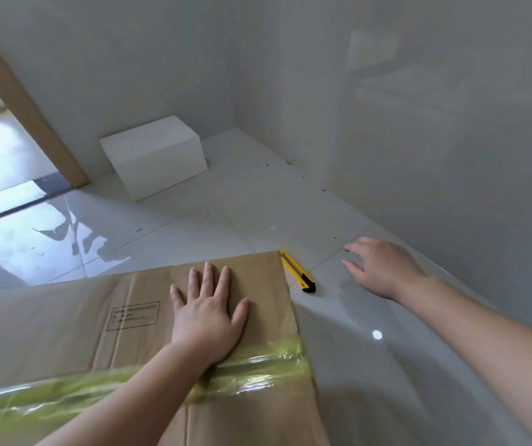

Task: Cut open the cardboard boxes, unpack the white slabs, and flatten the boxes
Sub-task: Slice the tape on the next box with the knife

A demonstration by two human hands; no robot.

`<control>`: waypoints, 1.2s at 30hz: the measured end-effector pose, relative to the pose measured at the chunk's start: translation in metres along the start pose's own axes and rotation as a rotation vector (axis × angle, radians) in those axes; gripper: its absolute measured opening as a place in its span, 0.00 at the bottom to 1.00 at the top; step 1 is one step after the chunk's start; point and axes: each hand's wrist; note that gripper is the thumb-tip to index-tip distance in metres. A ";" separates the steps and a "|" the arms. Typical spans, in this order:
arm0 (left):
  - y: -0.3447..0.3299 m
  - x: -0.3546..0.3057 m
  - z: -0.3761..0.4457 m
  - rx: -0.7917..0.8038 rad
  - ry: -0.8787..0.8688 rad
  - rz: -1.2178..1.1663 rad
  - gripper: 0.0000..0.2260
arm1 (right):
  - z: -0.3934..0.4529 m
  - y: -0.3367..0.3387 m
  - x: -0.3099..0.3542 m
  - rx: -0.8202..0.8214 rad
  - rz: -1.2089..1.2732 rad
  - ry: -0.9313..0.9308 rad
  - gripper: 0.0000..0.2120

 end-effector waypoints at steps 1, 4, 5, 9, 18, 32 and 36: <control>0.000 -0.016 0.008 0.017 -0.011 0.007 0.34 | 0.006 -0.003 -0.007 0.001 0.011 0.009 0.17; 0.003 -0.050 0.032 0.069 -0.026 -0.001 0.33 | 0.021 -0.018 -0.023 0.050 0.063 0.027 0.17; 0.004 -0.056 0.039 0.078 -0.023 -0.001 0.33 | 0.026 -0.024 -0.026 0.079 0.080 0.034 0.18; 0.002 -0.063 0.054 0.002 0.003 0.037 0.33 | 0.046 -0.059 -0.027 0.176 0.159 0.059 0.18; -0.003 -0.067 0.054 -0.064 -0.011 0.065 0.33 | 0.083 -0.142 0.017 0.335 0.264 0.002 0.14; -0.006 -0.063 0.055 -0.074 -0.018 0.044 0.33 | 0.084 -0.156 0.026 0.387 0.481 -0.291 0.04; -0.013 -0.060 0.058 -0.071 -0.018 0.027 0.33 | 0.062 -0.111 0.017 0.464 1.097 -0.379 0.09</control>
Point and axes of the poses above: each hand's wrist, its own z-axis towards the middle knuckle, its own y-axis out of the back of the hand, x = y × z, and after that the axes turned 3 degrees about -y, right-handed
